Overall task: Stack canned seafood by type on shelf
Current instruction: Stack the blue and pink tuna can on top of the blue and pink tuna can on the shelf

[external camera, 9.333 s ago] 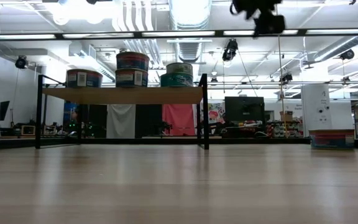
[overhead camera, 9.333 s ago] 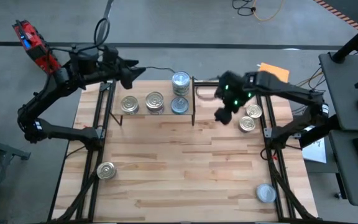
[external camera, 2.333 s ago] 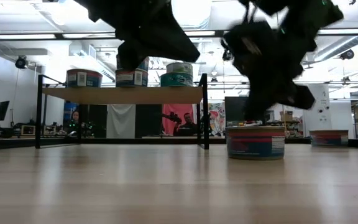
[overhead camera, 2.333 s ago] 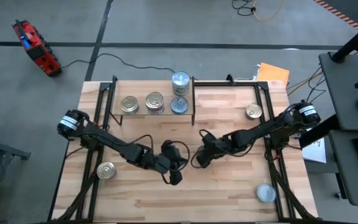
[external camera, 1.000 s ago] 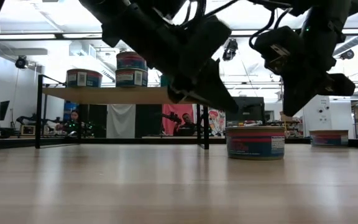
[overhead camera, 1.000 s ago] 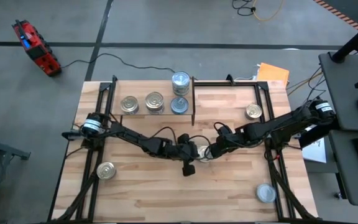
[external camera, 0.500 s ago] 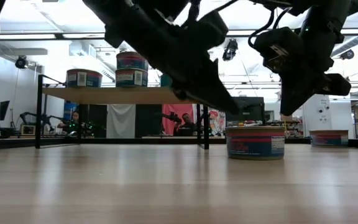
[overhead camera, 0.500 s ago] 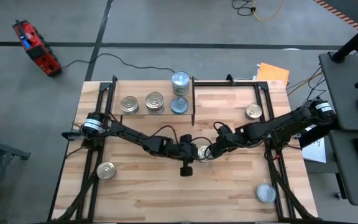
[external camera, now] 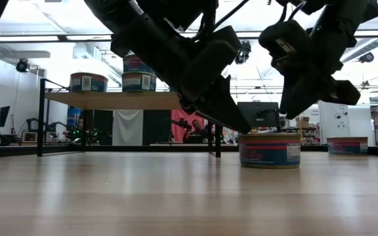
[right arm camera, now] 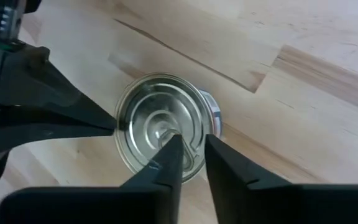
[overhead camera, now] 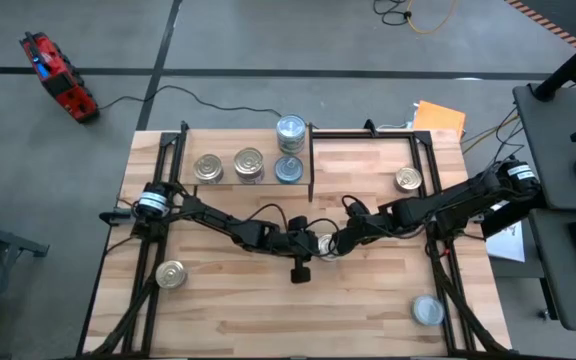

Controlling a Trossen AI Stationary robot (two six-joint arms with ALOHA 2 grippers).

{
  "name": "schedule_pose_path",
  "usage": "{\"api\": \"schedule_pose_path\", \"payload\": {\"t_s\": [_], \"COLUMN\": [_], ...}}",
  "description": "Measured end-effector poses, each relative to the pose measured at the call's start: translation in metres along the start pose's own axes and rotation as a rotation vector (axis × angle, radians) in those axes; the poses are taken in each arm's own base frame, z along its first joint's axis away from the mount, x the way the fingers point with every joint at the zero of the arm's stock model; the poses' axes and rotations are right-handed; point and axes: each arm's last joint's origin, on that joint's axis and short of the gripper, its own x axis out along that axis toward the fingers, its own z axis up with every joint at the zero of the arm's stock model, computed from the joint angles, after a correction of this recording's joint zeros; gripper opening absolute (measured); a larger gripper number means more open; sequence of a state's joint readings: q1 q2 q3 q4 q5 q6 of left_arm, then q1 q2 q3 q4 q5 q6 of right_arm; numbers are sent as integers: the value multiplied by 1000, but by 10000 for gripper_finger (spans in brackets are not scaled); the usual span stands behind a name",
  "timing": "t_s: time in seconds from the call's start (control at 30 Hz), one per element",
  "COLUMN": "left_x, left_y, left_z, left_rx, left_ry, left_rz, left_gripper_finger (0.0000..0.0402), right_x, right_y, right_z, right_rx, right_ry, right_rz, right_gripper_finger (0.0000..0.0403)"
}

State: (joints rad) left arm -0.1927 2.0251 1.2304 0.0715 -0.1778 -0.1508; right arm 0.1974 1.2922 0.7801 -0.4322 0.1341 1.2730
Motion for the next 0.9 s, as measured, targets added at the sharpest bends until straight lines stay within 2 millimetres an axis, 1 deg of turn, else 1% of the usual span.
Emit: {"api": "schedule_pose_path", "payload": {"t_s": [0.3,0.43,0.67,0.9], "left_x": [0,0,1,0], "left_y": [0,0,0,-1], "left_z": [-2,-3,-3,-3], "left_rx": [-39,-65,-78,-103], "left_ry": [6,10,6,7], "left_rz": [1,2,1,0], "left_gripper_finger": [0,0,0,0], "right_x": [1,2,2,7], "right_y": [-2,-3,-4,-8], "right_z": [-1,-2,-2,-4], "right_rx": [-10,-19,-47,-67], "right_ry": [10,15,15,10], "right_rz": [-8,-11,-7,9], "right_gripper_finger": [164,203,246,270]}}
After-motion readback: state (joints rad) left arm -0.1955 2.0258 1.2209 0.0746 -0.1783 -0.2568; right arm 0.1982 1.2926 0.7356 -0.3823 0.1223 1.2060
